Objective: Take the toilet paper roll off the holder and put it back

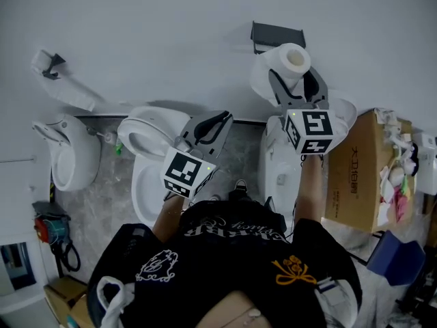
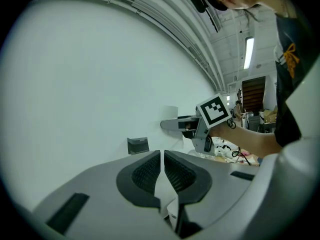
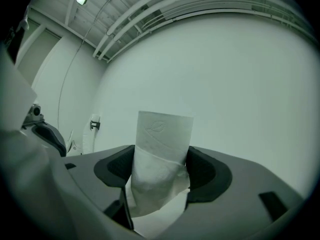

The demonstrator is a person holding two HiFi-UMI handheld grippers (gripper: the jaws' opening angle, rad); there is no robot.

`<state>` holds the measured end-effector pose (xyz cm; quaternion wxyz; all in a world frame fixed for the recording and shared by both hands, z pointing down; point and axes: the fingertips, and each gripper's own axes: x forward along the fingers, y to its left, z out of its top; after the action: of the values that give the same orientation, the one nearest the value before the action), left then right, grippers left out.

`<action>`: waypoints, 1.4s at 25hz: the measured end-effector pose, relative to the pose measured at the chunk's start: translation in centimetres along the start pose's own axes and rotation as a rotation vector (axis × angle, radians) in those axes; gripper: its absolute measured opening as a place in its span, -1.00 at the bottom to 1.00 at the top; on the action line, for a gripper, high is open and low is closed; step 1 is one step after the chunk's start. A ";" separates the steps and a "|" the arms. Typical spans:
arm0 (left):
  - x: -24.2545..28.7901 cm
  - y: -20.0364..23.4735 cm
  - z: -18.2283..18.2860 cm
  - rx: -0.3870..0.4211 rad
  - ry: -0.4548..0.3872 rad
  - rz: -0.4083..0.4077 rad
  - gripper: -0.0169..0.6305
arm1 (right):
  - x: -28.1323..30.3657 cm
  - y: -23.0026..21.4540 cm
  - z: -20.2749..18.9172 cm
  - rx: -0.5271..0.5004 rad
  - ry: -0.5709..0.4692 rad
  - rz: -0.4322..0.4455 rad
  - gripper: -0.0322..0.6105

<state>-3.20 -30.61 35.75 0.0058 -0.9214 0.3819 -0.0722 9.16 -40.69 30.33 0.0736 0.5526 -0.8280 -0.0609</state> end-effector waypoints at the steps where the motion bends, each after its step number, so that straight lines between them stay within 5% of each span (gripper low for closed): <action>1: -0.6 -0.1 -0.1 0.001 -0.001 -0.003 -0.83 | -0.9 0.7 -0.3 0.009 0.006 -0.003 0.11; 19: -7.8 -3.7 -2.3 -0.020 -0.004 -0.080 -0.83 | -12.1 12.5 -9.0 0.181 0.174 -0.054 0.11; 35: -9.9 -4.4 -2.9 -0.009 0.003 -0.122 -0.83 | -14.5 15.8 -11.8 0.237 0.213 -0.080 0.11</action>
<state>-7.42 -20.39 37.61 -0.0032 -0.9429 0.3252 -0.0723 2.57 -21.52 44.03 0.0928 0.5933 -0.7942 0.0931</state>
